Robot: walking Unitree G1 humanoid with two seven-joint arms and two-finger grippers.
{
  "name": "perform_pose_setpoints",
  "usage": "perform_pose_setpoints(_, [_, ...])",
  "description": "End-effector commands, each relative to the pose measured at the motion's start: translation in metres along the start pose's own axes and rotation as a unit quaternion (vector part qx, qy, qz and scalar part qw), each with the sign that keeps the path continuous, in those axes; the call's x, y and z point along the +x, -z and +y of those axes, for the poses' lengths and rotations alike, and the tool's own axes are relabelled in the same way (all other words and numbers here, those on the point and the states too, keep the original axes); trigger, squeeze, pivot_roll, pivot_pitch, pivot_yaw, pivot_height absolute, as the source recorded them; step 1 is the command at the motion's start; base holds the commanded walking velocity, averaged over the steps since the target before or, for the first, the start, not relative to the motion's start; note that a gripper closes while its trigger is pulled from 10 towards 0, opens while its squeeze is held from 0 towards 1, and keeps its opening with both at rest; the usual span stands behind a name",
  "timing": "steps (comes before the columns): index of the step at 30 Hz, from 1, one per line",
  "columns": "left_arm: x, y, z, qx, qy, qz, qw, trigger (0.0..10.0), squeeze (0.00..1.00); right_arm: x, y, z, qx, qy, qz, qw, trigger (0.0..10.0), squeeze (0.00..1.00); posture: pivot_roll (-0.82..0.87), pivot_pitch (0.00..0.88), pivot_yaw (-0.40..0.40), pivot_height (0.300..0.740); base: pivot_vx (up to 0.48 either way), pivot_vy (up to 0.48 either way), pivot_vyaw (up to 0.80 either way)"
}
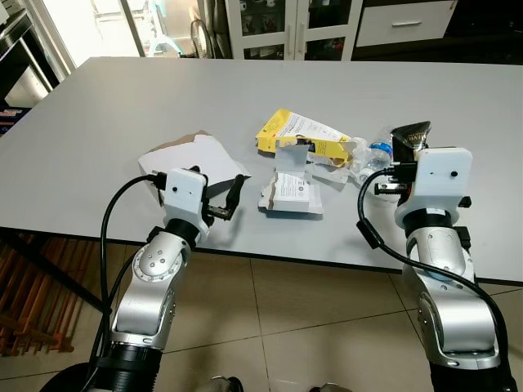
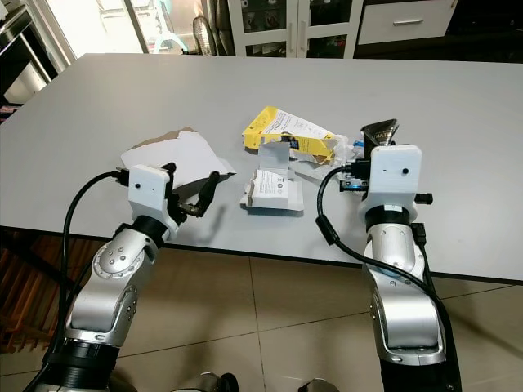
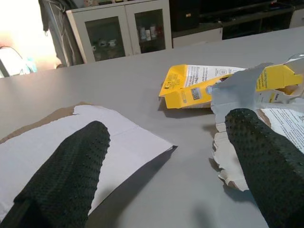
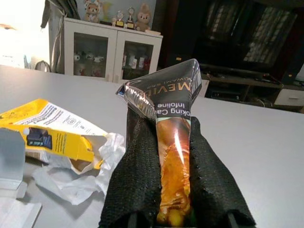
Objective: Picking trash to rubbish bin
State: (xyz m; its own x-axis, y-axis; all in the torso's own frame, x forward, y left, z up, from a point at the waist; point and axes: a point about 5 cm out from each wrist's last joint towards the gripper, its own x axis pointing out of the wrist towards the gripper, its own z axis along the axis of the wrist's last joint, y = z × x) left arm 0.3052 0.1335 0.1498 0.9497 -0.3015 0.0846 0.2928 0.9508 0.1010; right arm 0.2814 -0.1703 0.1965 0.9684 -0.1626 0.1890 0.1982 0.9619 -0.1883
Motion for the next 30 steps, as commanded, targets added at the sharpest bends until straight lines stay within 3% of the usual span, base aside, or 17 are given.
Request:
perform_pose_setpoints(1, [-0.0015,-0.0021,-0.0004,0.004,0.008,0.002,1.000,10.0,0.00,-0.0007,-0.0022,0.0014,0.000,0.000,-0.002,1.000,10.0,0.00,-0.07,0.105,0.075,0.740,-0.240,0.000,0.00])
perform_pose_setpoints(30, [-0.0031,-0.0004,0.0009,0.018,0.020,0.013,1.000,10.0,0.00,0.0028,-0.0039,0.0031,0.000,0.006,-0.004,1.000,10.0,0.00,-0.07,0.113,0.079,0.740,-0.271,0.000,0.00])
